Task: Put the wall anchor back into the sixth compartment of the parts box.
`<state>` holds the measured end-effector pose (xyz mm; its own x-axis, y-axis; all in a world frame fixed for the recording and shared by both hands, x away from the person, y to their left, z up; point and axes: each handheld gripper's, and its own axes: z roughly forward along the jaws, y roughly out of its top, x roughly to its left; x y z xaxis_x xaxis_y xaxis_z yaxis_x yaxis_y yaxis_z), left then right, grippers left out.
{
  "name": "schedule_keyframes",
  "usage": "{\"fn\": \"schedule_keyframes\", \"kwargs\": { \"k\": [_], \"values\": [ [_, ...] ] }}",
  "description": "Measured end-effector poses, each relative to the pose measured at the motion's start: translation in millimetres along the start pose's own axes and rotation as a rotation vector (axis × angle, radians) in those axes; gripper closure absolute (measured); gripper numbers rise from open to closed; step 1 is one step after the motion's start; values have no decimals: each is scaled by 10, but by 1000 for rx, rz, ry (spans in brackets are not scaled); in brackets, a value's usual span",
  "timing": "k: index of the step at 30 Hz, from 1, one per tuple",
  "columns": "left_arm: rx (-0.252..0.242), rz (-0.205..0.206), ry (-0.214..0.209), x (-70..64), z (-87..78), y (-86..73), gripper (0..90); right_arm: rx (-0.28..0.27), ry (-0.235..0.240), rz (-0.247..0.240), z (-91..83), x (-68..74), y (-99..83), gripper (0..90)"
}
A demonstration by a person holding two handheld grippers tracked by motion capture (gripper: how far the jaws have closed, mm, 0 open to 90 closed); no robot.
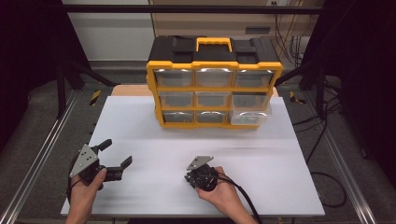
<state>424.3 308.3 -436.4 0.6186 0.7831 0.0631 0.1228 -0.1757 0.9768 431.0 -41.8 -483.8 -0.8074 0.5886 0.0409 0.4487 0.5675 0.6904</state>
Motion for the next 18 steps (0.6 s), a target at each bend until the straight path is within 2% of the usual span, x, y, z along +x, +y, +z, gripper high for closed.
{"fn": "schedule_keyframes", "kwargs": {
  "k": [4, 9, 12, 18],
  "values": [
    [0, 0, -1, 0, -2, -1, 8, -4, 0, -3, -5, -14, -5, 846],
    [-2, -3, -2, 5, 0, -2, 7, -36, 1, 7, -61, -55, 2, 846],
    [-3, -4, 1, 3, -5, -1, 7, -53, -14, 13, -117, -117, -6, 846],
    [-7, -8, 2, 6, -10, -1, 7, -101, -52, 56, -284, -307, -54, 846]
  ]
}}
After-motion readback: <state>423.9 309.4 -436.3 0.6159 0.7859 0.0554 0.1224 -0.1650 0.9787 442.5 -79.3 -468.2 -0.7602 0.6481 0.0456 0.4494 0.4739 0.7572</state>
